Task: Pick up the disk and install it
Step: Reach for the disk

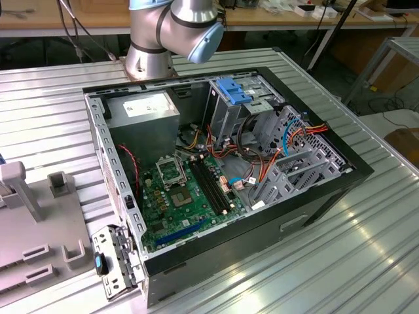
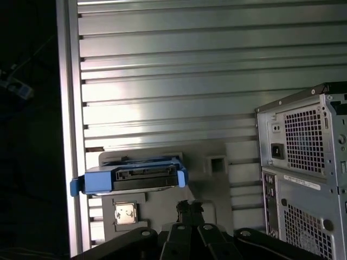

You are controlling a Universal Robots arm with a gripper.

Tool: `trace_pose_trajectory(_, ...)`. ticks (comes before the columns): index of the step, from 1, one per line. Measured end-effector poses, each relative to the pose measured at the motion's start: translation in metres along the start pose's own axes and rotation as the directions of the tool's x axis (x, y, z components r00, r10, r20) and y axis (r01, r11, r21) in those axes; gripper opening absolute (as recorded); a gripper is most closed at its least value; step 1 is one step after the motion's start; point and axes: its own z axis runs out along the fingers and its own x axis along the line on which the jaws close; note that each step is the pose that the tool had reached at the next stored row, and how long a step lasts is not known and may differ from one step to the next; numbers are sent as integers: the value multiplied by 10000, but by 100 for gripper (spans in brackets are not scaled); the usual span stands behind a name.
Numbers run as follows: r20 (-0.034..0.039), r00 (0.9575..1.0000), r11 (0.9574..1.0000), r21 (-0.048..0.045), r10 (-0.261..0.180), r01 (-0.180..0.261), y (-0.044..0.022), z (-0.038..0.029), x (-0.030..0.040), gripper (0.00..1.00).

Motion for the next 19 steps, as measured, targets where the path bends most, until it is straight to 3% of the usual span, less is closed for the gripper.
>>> trace_pose_trajectory(10, -9, 10000, 10000, 1, 1, -1, -11, 0, 178, 11)
trace_pose_trajectory(19, -13, 10000, 10000, 1, 1, -1, -13, 0, 203, 11)
